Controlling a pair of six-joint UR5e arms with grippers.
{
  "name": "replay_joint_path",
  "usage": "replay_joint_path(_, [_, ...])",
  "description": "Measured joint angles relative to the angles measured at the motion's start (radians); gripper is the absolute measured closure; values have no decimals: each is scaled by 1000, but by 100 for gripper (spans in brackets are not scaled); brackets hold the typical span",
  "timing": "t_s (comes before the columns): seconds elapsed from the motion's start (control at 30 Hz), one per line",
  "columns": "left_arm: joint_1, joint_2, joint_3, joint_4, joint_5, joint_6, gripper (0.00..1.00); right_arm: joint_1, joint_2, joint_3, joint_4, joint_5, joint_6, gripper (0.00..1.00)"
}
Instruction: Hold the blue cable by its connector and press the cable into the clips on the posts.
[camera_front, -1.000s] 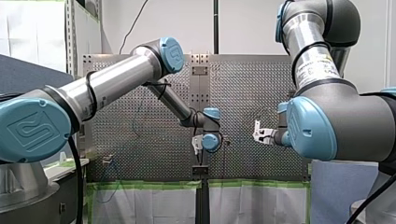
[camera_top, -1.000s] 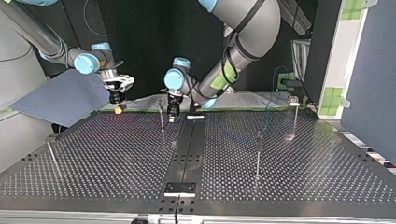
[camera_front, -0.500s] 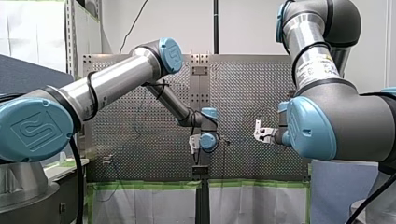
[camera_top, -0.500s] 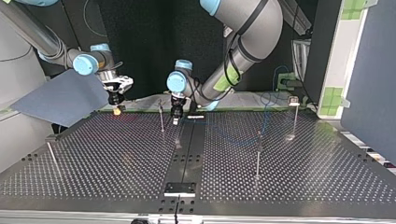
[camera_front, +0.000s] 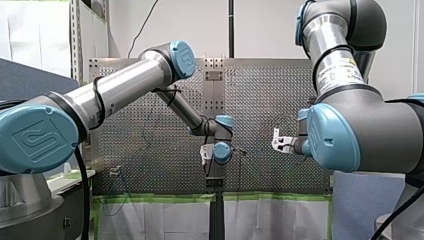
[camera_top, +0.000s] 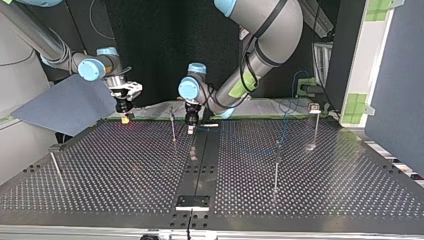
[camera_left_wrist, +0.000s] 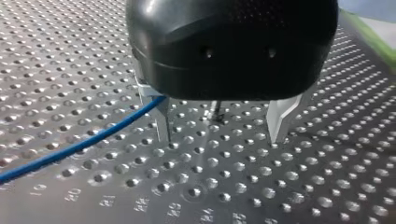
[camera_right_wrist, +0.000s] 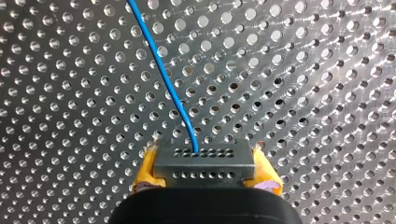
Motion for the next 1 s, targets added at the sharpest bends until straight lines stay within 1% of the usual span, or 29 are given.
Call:
replay_joint_path(0.27, [-10,2,0,-79,5,52,0,0,0,0,1,0,3,100])
replay_joint_path(0.43, [-22,6,0,-126,9,63,0,0,0,0,4,0,3,100])
replay_joint_path(0.53, [-32,9,0,-155,-1,64,0,0,0,0,6,0,3,100])
replay_joint_path(0.67, [-53,22,-2,-200,-33,64,0,0,0,0,10,0,3,100])
replay_joint_path(0.87, [-68,37,-4,-220,-49,64,0,0,0,0,17,0,3,100])
replay_joint_path(1.0, [-82,61,-27,-201,-32,64,0,0,0,0,18,0,3,100])
